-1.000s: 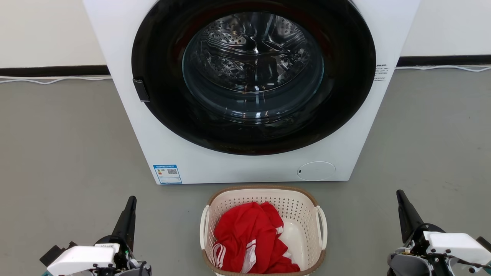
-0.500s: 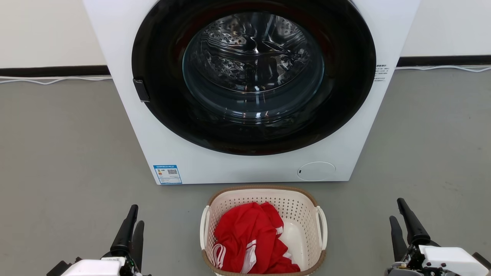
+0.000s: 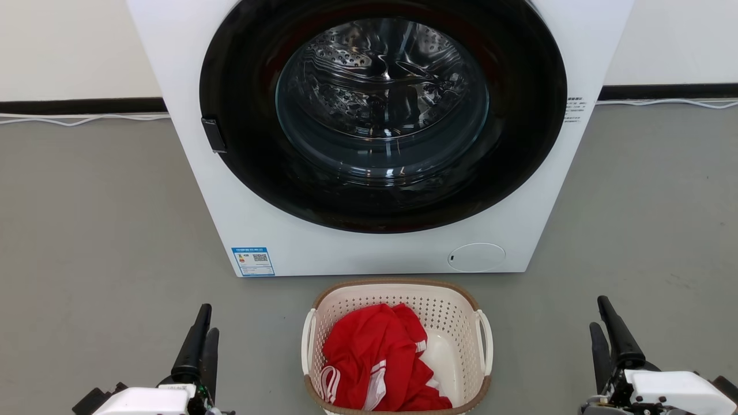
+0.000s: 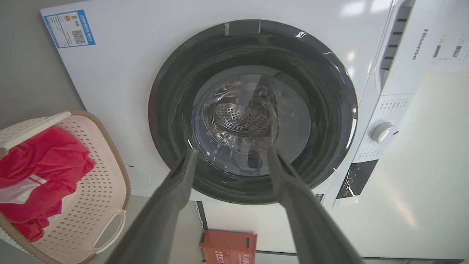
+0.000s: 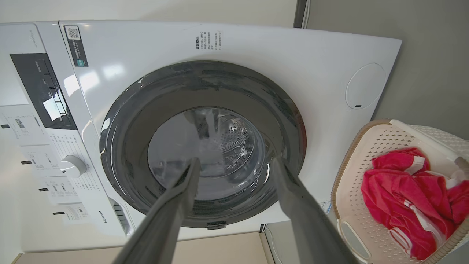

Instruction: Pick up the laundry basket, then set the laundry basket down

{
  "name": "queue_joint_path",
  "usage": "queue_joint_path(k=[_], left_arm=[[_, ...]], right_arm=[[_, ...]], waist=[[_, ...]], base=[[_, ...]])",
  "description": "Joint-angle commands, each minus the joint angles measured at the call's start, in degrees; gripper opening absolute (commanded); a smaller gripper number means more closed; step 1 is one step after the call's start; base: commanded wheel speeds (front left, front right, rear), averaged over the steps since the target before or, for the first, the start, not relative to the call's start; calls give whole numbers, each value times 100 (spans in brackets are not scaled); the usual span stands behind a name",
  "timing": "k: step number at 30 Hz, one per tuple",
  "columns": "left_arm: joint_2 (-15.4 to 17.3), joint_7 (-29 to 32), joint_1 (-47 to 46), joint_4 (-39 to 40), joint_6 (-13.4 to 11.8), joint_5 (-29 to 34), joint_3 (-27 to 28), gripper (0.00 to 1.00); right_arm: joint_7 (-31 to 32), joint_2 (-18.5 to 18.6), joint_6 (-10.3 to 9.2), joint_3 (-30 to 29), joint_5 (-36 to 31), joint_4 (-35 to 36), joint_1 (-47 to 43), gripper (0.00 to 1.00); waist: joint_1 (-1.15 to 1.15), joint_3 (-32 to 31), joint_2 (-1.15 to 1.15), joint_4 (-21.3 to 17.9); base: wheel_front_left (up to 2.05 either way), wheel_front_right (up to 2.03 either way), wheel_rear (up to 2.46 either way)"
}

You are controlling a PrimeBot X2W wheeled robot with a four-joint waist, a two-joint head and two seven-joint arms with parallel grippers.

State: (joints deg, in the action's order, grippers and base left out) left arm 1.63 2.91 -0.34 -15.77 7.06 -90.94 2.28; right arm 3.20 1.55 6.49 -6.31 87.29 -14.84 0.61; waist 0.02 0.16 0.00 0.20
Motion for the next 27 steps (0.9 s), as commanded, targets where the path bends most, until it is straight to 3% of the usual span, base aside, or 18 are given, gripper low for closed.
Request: queue_joint_path(k=[1, 14, 27], left_arm=[[43, -74, -97, 200, 11, 155, -11, 100], [53, -275, -49, 287, 14, 767, -65, 100], [63, -494, -17, 416, -30, 1910, -95, 100]], right_arm=[[-103, 60, 22, 40, -213, 228, 91, 100], [-305, 69, 31, 70, -1367, 428, 35, 100], [-524, 78, 41, 195, -3093, 656, -10, 100]], waist=[[-2, 1, 0, 5], [-2, 0, 0, 22], [-2, 8, 0, 60]], base=[[0, 0, 0], [0, 0, 0], [0, 0, 0]])
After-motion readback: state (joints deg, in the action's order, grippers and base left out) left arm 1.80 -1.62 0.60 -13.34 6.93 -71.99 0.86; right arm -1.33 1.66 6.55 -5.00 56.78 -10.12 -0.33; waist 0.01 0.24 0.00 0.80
